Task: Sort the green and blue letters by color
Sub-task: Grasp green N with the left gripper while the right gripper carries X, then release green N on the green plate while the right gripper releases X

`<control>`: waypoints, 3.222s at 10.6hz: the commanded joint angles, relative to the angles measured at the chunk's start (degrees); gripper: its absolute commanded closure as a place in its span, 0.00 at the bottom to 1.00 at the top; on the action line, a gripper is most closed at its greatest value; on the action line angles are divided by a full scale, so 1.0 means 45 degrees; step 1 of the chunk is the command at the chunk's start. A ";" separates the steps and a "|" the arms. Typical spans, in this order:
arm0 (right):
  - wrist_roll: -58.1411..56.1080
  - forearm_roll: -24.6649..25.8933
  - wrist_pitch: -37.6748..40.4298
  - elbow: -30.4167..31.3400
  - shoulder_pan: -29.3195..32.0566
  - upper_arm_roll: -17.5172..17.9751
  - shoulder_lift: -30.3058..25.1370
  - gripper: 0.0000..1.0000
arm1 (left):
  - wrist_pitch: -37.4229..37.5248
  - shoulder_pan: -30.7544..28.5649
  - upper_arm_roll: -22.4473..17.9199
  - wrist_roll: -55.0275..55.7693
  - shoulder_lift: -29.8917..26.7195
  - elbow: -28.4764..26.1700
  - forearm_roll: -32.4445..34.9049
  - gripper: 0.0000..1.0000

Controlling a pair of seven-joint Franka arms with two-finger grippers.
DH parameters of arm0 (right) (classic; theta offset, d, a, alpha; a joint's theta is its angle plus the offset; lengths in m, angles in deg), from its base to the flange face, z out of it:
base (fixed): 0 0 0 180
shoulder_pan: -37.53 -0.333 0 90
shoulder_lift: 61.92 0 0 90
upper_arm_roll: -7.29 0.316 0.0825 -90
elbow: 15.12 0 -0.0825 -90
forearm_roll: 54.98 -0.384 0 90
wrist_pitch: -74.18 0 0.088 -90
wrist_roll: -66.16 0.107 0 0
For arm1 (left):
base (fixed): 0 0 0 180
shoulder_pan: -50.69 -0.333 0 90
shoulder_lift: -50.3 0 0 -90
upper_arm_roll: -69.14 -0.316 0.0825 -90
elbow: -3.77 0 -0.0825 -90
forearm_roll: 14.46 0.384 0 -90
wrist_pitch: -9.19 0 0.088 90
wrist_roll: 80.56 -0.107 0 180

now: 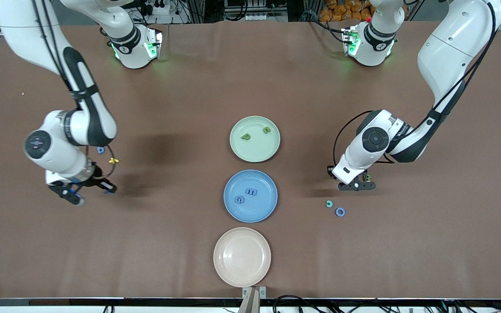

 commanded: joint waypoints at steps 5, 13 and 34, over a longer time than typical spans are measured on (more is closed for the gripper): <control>0.1712 -0.0650 0.0099 -0.4371 -0.3244 0.0566 0.2331 0.96 | 0.0691 0.0510 0.0719 0.2214 -0.0577 0.0006 -0.0163 1.00; 0.3173 -0.1901 -0.1873 -0.7108 -0.5589 0.0898 0.4871 0.96 | 0.1396 0.0587 0.2791 0.5396 -0.0754 0.0201 -0.0203 1.00; -0.7636 0.0823 0.3106 -0.1491 0.0945 0.0976 -0.0259 0.00 | 0.2394 0.2388 0.1680 0.6892 -0.0695 0.1120 -0.0067 0.00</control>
